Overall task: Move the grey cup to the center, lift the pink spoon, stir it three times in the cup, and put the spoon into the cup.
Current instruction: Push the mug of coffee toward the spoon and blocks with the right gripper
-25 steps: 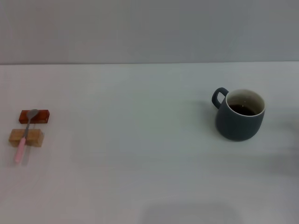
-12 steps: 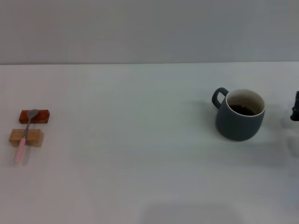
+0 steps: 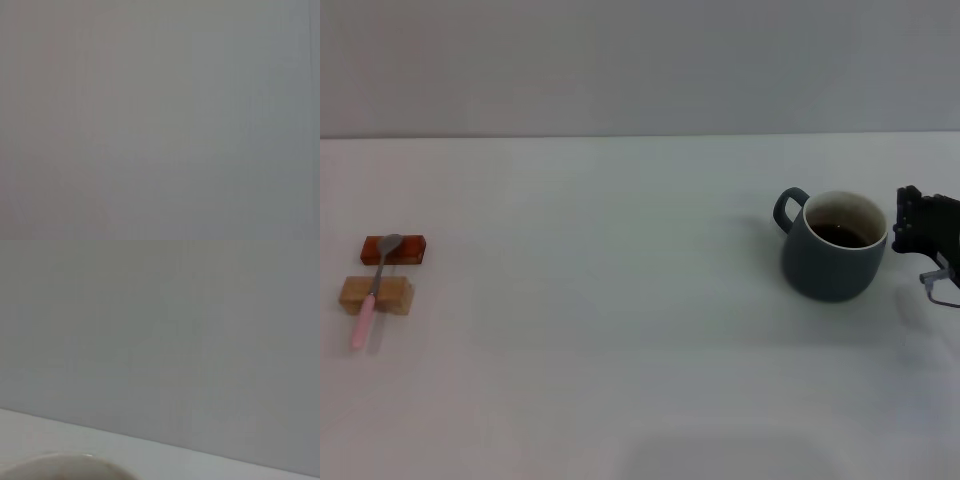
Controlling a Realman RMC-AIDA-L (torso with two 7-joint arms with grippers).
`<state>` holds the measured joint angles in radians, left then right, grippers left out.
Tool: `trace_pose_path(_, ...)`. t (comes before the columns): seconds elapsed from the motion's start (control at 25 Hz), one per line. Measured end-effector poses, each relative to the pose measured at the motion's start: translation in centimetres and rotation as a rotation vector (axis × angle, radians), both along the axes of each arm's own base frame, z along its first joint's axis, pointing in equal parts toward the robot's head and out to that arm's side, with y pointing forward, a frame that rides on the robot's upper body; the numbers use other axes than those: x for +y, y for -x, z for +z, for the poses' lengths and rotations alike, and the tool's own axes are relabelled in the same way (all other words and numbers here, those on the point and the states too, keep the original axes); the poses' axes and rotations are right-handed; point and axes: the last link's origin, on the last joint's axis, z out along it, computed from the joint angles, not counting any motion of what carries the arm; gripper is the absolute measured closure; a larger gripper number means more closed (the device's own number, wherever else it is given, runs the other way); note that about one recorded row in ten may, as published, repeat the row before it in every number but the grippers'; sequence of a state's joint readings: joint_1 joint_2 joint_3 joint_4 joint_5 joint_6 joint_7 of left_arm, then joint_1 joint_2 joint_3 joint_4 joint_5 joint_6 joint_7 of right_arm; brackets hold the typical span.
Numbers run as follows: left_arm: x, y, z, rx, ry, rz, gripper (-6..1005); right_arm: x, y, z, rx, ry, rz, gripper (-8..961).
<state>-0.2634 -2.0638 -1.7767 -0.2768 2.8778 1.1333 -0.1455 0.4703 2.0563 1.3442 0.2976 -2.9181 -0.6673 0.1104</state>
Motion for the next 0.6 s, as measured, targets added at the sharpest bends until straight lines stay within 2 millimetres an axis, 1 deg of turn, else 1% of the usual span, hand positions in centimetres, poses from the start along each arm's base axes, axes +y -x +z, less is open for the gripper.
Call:
trace_pose_path(0.36,0.0,0.1,0.2,-0.001,-0.007,0.004,160,0.1,0.5,-0.5,0.003,0.011,0.014,918)
trace_pose_path(0.6,0.1,0.0,0.2,0.000,-0.009,0.001,160,0.3,1.5,-1.2,-0.003,0.041,0.037,919)
